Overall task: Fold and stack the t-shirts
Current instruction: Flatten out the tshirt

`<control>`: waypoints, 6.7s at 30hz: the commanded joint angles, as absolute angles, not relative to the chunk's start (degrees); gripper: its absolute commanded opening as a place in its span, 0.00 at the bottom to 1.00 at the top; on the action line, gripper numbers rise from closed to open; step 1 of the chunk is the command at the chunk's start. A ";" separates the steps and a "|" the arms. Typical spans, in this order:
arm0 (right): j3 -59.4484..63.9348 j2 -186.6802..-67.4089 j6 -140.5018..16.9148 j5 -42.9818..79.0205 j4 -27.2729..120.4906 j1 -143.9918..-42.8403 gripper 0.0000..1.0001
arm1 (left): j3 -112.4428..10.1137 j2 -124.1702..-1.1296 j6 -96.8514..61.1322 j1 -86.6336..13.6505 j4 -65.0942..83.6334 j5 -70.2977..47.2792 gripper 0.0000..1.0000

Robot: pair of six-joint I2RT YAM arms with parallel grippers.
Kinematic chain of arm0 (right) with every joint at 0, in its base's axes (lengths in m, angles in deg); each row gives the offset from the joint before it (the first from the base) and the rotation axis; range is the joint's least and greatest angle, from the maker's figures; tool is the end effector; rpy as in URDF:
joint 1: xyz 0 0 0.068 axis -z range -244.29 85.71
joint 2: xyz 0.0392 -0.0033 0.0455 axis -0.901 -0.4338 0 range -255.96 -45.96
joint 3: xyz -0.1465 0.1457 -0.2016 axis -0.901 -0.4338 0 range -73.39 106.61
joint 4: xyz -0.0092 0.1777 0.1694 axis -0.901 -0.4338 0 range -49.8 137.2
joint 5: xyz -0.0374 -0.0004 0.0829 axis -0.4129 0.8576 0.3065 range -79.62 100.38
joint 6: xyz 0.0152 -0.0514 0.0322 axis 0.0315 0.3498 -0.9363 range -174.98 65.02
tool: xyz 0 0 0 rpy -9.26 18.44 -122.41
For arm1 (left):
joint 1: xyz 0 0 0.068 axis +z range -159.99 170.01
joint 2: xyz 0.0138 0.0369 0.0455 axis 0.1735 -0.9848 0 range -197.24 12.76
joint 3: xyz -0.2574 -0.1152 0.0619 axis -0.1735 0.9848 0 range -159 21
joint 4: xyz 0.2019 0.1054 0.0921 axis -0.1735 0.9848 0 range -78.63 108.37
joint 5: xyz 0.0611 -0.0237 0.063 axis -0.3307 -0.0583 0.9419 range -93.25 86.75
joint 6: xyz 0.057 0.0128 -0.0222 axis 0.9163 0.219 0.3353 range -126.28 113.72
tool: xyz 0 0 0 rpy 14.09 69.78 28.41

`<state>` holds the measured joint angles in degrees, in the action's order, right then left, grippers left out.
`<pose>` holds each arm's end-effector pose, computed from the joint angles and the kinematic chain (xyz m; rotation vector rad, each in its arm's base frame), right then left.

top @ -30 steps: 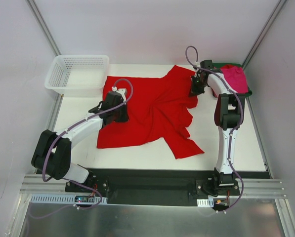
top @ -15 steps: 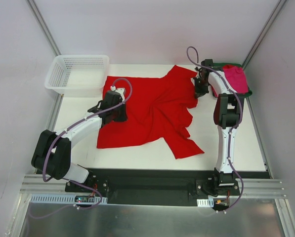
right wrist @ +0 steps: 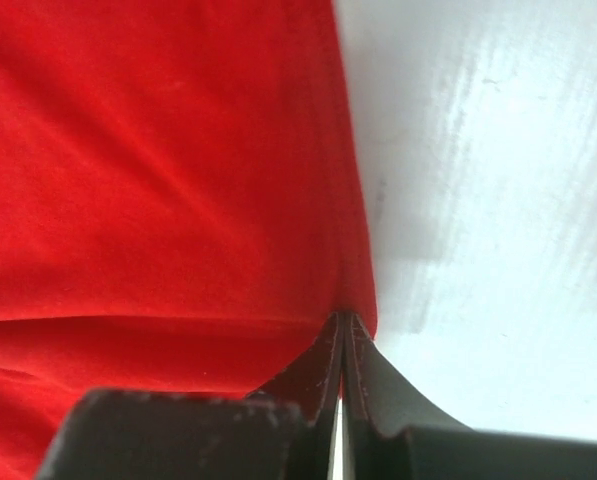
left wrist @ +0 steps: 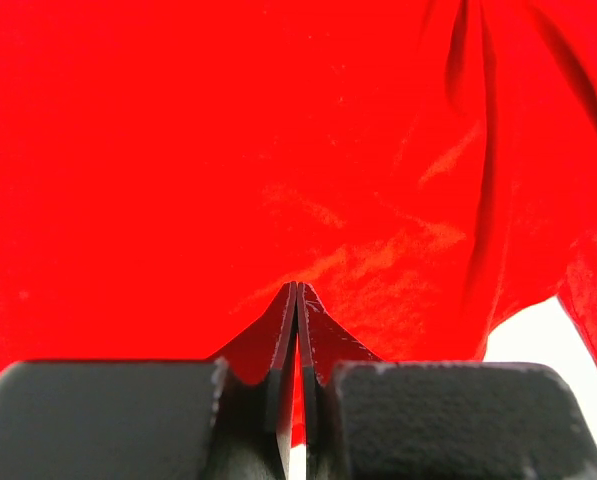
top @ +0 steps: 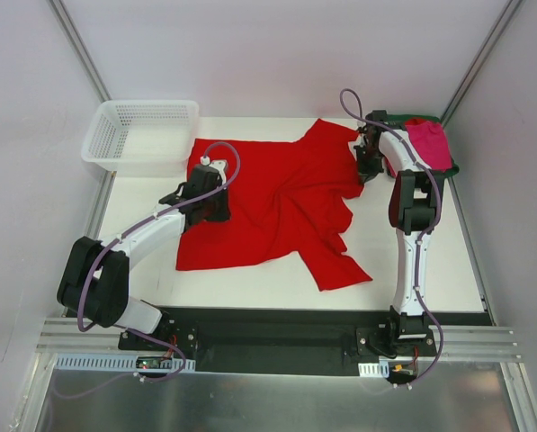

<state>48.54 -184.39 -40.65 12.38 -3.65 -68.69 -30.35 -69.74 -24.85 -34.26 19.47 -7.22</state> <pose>0.5106 0.0410 0.1801 -0.4561 2.7066 0.0003 0.2755 -0.1278 0.2481 0.1520 2.2930 -0.4724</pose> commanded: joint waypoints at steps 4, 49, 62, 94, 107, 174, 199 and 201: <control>48.95 -183.34 -39.16 1.70 -10.18 -68.24 0.01 | -32.43 -69.42 -23.60 -33.46 20.07 -6.24 0.00; 34.00 -172.34 -47.07 28.22 8.89 -68.95 0.01 | -66.18 -105.01 -20.08 -30.82 14.45 -18.98 0.00; 44.81 -180.78 -42.68 23.92 -1.13 -69.21 0.01 | -72.59 -112.31 -21.75 -26.52 15.59 -21.97 0.00; 59.94 -191.86 -45.13 44.20 -3.69 -64.38 0.09 | -90.44 -124.17 -31.15 -18.25 22.36 -31.90 0.00; 59.16 -191.34 -48.30 34.56 -3.34 -64.38 0.11 | -91.85 -125.58 -32.47 -17.37 22.71 -32.78 0.00; -3.78 -115.75 -61.04 -1.49 13.90 -70.97 0.33 | -101.25 -135.86 -36.07 -44.71 7.94 -47.47 0.00; -5.19 -111.62 -59.20 -1.40 10.91 -70.79 0.35 | -113.47 -144.22 -46.44 -37.51 15.50 -37.61 0.00; -5.01 -111.27 -59.20 -1.40 10.73 -70.88 0.35 | -113.56 -144.57 -47.58 -36.80 15.94 -37.35 0.00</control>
<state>-5.36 -113.71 -60.00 0.01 11.59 -71.12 -111.31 -143.62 -44.43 -38.29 14.60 -38.93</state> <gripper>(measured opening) 0.348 0.003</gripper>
